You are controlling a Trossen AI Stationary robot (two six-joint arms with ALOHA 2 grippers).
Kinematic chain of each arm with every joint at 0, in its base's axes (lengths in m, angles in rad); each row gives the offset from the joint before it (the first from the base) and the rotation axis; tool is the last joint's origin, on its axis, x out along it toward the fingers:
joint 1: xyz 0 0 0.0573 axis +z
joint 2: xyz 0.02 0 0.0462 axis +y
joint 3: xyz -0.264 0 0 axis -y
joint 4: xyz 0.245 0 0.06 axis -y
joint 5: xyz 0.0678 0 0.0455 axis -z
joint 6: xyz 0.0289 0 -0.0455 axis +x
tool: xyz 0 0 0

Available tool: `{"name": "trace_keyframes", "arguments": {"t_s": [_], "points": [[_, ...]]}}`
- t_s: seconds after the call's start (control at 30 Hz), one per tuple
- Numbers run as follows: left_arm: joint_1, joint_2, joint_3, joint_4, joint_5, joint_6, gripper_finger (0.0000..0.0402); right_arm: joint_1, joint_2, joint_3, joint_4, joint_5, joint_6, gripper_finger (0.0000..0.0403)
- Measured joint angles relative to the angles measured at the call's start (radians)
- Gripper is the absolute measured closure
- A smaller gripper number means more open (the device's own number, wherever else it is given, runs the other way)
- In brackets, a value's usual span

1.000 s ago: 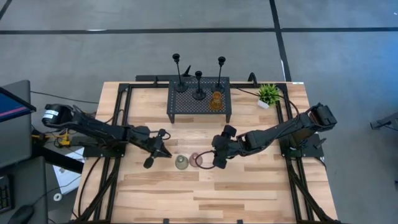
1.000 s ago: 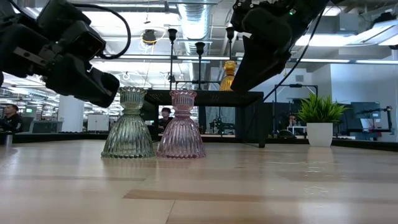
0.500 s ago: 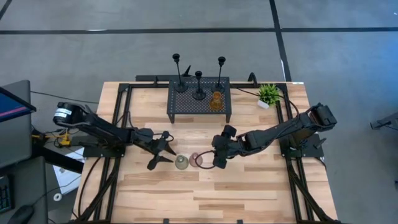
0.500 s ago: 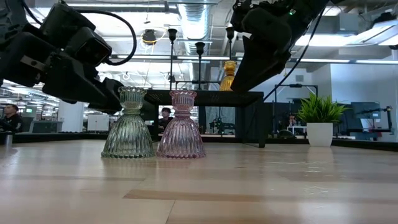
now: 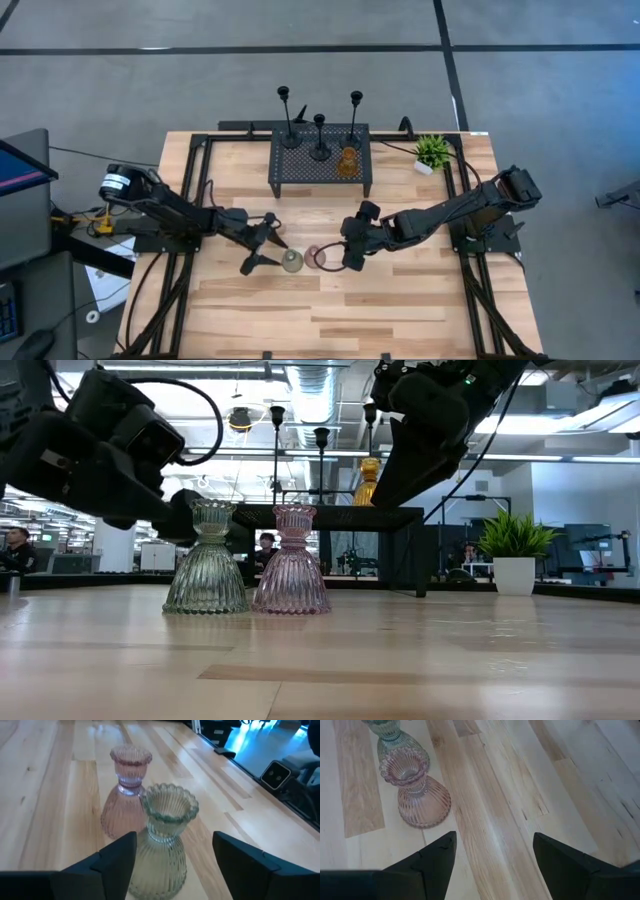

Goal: Pick & Place candle stick holders
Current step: Put the green glass candle holder on the shelf

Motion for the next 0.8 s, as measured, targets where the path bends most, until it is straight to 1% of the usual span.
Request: {"name": "trace_keyframes", "arguments": {"t_s": [0.17,0.4,0.57,0.8], "points": [[-0.005,0.042,0.005,0.018,-0.004,0.000,0.0127,0.000,0.000,0.000,0.000,0.000,0.000,0.0148],[-0.005,0.129,0.080,0.028,-0.004,0.000,0.0117,0.000,0.000,0.000,0.000,0.000,0.000,0.0148],[-0.005,0.189,0.124,0.031,-0.004,0.000,0.0116,0.000,0.000,0.000,0.000,0.000,0.000,0.0148],[-0.005,0.232,0.158,0.038,-0.004,-0.023,0.0116,0.000,0.000,0.000,-0.001,0.000,0.001,0.0148]]}}
